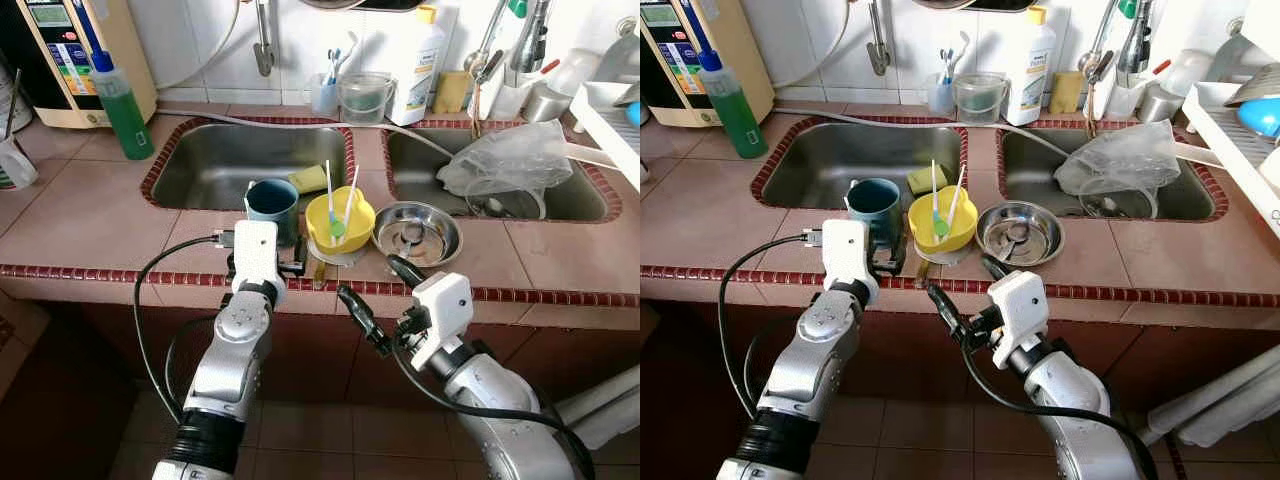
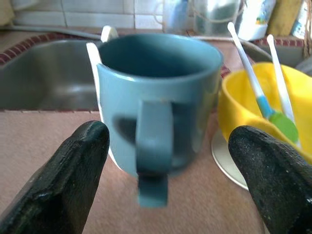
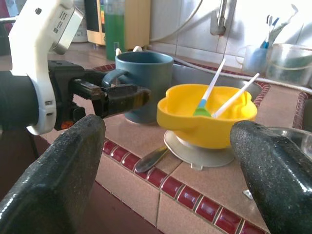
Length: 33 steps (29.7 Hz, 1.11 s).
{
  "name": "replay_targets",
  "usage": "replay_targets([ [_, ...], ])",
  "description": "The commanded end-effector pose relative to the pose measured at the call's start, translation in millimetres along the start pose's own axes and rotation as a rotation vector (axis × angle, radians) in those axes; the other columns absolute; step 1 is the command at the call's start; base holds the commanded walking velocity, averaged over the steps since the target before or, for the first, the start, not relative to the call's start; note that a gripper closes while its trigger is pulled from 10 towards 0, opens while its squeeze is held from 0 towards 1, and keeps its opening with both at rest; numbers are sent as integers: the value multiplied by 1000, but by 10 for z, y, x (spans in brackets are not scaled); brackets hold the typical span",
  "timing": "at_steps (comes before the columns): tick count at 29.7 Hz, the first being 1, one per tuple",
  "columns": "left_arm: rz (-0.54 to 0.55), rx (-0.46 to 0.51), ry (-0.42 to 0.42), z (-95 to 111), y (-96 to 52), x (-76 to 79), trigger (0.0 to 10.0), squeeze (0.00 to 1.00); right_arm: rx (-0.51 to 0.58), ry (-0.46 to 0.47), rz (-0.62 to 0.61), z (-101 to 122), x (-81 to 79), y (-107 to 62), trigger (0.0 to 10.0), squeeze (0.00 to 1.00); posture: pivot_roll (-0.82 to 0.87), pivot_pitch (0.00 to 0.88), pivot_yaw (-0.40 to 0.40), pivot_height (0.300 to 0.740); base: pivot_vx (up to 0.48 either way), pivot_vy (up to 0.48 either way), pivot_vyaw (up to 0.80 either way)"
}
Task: Kitchen organization
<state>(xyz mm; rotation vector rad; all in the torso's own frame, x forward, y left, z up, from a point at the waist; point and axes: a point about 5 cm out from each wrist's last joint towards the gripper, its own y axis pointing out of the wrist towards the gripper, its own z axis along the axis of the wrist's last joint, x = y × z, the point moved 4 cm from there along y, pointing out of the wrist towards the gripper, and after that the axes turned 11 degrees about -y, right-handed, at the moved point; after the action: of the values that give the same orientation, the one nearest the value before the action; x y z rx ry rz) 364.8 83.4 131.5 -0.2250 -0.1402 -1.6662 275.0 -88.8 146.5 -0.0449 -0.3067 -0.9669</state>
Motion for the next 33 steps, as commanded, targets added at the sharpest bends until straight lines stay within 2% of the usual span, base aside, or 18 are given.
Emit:
replay_targets([
  [1,11,13,8,39,37,-13,8784,0,11,-8,10,47,-25,0,10000,0,-182,47,47,740,0,0,0],
  [3,12,13,9,44,44,-17,8784,0,10,-9,9,46,-23,2,10000,0,-182,47,47,740,0,0,0],
  [4,20,15,11,54,54,-29,10000,0,11,-9,7,50,-18,4,10000,0,-182,49,49,740,0,0,0],
  [5,21,19,8,61,60,-35,7020,0,12,-9,6,51,-15,6,10000,0,-183,47,49,740,0,0,0],
  [6,21,21,6,66,64,-38,7020,0,12,-10,5,52,-13,8,10000,0,-184,48,49,740,0,0,0],
  [7,24,25,10,73,73,-48,6235,0,12,-11,3,53,-12,9,10000,0,-184,48,49,740,0,0,0],
  [8,21,33,6,84,78,-53,1451,0,12,-10,1,56,-10,9,10000,0,-185,50,50,740,0,0,0],
  [11,26,28,12,77,85,-65,2000,0,12,-10,-1,57,-8,7,10000,0,-185,49,50,740,0,0,0],
  [13,19,33,1,82,86,-65,0,0,10,-11,-5,56,-4,5,10000,0,-186,50,53,740,0,0,0],
  [33,7,16,16,41,55,-87,0,0,7,-11,-4,44,0,18,10000,0,-170,59,50,740,0,0,0],
])
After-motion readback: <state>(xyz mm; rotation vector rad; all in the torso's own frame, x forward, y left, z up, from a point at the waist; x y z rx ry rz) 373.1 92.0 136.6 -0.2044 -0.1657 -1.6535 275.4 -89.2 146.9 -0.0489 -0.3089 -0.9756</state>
